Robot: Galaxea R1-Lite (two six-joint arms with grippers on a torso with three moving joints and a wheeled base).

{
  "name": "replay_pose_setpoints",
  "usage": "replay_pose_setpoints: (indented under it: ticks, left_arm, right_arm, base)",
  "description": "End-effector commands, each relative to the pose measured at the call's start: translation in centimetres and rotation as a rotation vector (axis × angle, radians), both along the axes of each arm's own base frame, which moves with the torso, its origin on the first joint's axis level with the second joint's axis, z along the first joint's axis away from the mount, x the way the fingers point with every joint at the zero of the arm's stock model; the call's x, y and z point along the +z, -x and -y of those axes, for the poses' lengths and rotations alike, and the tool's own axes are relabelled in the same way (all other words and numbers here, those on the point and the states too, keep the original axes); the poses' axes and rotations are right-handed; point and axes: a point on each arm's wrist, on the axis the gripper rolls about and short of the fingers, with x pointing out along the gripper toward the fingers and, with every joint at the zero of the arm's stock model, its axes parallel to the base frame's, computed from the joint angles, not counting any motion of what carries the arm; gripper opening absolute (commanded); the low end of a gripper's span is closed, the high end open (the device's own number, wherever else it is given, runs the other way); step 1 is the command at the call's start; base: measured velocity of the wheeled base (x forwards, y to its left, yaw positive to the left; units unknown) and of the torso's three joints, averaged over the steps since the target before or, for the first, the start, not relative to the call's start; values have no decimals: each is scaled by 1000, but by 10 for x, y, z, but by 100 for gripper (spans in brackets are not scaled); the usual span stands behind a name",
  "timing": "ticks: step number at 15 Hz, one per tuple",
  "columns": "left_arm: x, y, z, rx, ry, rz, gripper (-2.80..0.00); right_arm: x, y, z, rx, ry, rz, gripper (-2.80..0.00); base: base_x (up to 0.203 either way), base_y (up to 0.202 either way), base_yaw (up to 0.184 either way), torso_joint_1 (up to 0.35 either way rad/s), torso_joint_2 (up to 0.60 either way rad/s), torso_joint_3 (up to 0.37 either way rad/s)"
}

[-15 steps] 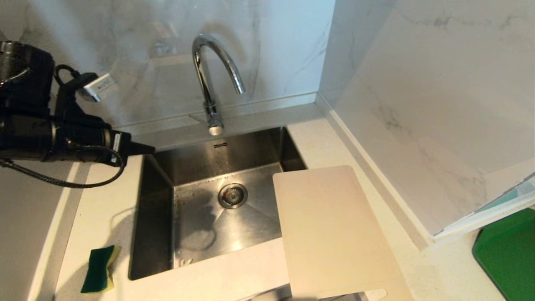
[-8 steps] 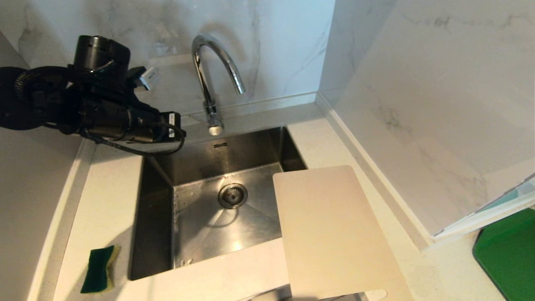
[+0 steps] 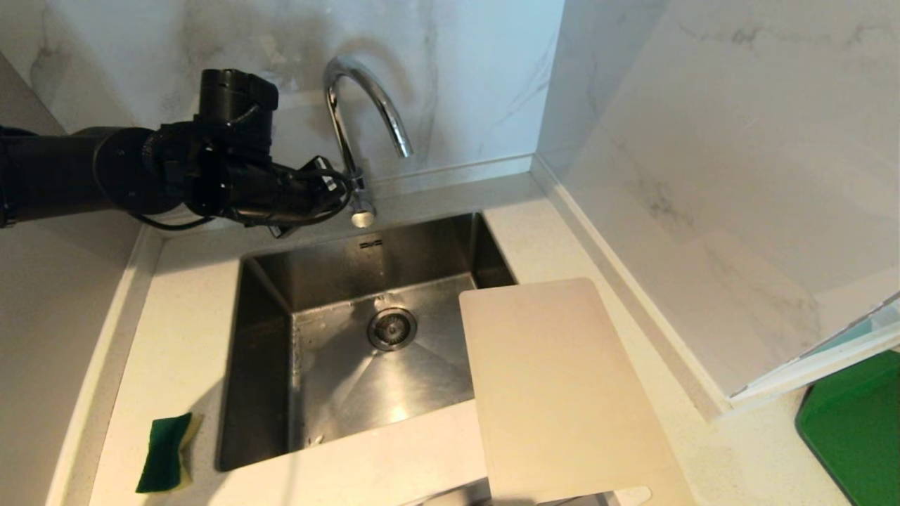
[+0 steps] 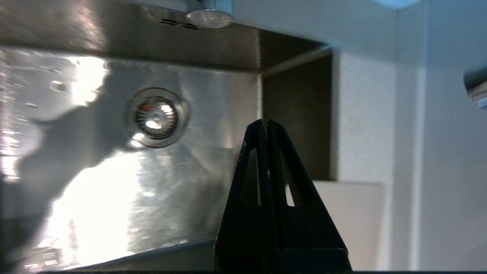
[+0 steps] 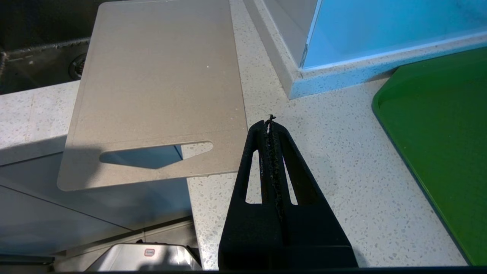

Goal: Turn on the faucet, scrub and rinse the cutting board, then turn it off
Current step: Turn on the tap

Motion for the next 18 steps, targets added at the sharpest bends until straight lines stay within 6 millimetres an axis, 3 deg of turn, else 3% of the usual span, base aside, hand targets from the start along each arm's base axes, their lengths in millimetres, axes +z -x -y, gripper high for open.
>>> replay_pose_setpoints:
  ticks: [1,5,14,18]
  left_arm:
    - [-11,-13,9,35,108,-15,-280]
    - [-13,-21,7,130,203,2,-280]
    - [-20,-31,-11,265,173,-30,-280]
    - [-14,-37,-8,387,213,97,-280]
  right_arm:
    - [0,0,0,1,0,0,-280]
    - [0,0,0,1,0,-2,-280]
    - [0,0,0,1,0,0,-280]
    - [0,0,0,1,0,-2,-280]
  base:
    - [0,0,0,0,0,0]
    - [0,0,0,0,0,0]
    - [0,0,0,0,0,0]
    - [0,0,0,0,0,0]
